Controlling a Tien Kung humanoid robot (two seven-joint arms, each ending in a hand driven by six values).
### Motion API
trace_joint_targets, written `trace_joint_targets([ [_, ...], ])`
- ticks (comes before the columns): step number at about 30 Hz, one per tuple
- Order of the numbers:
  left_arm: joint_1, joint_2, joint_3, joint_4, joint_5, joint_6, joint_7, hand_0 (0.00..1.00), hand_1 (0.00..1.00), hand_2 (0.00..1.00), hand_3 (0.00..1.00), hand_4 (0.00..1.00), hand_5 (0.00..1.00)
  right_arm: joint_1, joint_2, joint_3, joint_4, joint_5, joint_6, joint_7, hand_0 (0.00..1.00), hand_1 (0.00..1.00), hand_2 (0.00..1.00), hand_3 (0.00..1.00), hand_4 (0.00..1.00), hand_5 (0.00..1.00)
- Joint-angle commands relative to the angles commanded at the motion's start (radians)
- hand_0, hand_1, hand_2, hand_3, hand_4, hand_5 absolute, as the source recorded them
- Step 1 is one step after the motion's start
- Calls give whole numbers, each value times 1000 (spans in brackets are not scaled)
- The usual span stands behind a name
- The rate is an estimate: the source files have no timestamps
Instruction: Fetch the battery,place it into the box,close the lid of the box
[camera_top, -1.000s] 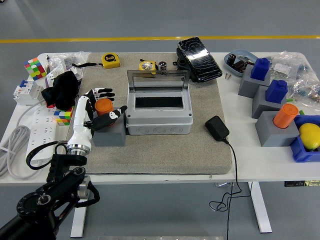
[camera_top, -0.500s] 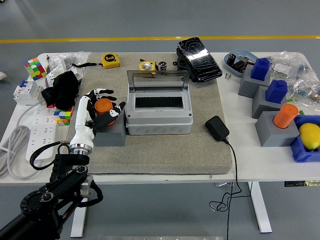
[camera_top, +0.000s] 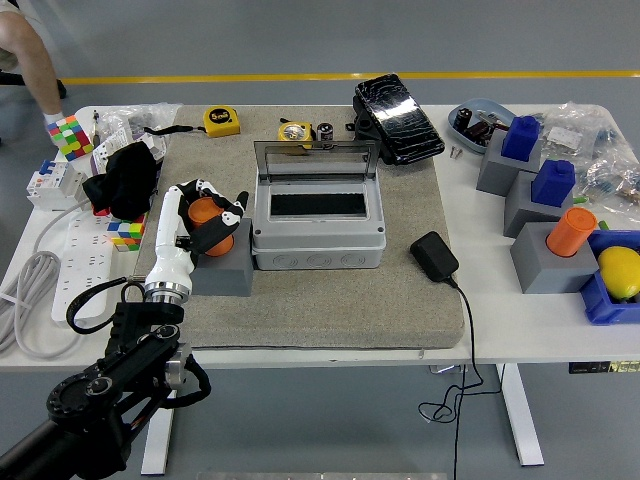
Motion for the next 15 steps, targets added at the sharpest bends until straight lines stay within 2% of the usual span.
trace_joint_targets([
  [2,-4,1,-5,-15,11,2,2,143,108,142,193,271,2,0,-1,0,0,0,-1,2,633,646,664,575,987,545],
  [3,-6,2,-7,-23,22,3,7,143,104,142,189,222,2,0,-1,-1,0,1,-1,2,634,646,664,573,988,544],
  [4,-10,4,-9,-33,36,3,14,143,104,142,189,222,2,1,-1,-1,0,1,-1,3,634,646,664,573,988,544],
  [8,-34,22,-3,-94,125,14,70,143,104,142,189,222,2,0,-2,0,1,2,-2,4,634,646,664,573,988,544],
  [12,-86,51,41,-160,278,20,187,144,104,145,188,198,2,-1,-3,0,0,4,-2,3,633,646,664,573,989,544],
  [14,-125,64,80,-179,361,13,265,144,104,145,188,198,2,-1,-3,0,0,5,-2,3,633,646,664,573,989,544],
  [15,-154,71,109,-185,407,6,309,147,111,150,192,248,2,0,-4,-1,0,5,-2,3,635,645,664,573,989,543],
])
